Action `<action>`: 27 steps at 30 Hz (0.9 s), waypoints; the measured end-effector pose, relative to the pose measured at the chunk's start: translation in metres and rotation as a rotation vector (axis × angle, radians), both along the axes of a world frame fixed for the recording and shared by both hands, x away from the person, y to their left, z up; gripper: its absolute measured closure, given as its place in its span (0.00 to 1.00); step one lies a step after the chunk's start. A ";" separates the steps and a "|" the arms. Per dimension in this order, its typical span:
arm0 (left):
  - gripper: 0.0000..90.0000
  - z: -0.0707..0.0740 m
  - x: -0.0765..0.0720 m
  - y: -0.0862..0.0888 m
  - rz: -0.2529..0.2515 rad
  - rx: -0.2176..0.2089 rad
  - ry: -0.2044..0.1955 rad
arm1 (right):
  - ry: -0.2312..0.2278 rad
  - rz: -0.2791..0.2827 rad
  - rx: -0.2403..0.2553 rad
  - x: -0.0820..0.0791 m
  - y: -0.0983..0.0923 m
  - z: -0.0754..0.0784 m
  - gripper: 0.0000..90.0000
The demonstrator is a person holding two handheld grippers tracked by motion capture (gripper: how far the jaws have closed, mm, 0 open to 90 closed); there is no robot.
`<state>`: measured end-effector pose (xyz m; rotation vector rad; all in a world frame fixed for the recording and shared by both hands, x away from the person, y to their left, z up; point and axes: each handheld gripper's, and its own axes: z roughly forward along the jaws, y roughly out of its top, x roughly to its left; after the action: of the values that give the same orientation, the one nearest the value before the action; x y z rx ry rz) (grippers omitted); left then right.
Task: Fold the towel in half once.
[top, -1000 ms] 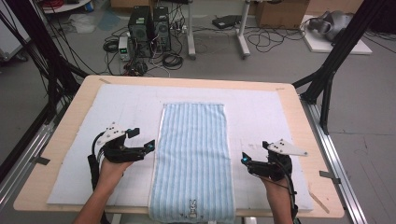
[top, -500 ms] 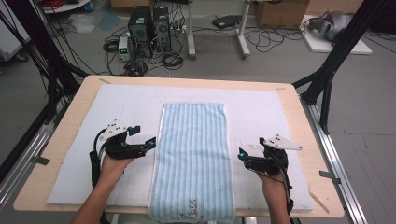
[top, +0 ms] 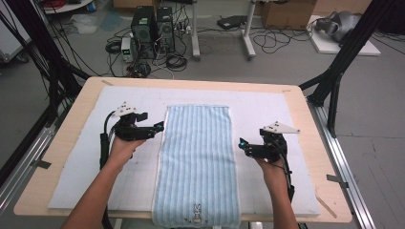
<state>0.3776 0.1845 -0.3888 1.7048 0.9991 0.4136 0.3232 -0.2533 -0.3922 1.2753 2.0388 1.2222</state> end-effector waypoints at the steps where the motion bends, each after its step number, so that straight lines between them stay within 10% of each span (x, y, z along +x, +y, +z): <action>1: 0.17 0.001 0.004 -0.002 -0.007 0.000 0.008 | 0.001 0.000 0.001 0.002 0.000 0.000 0.13; 17: 0.24 0.003 0.063 -0.021 0.035 0.050 0.053 | 0.014 -0.002 0.011 0.009 -0.004 0.001 0.13; 27: 0.33 -0.028 0.092 -0.033 0.080 0.122 0.132 | 0.024 -0.004 0.008 0.015 -0.006 -0.003 0.13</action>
<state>0.4692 0.1516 -0.4172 1.8242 1.1616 0.4253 0.3383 -0.2596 -0.3953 1.3027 2.0492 1.2205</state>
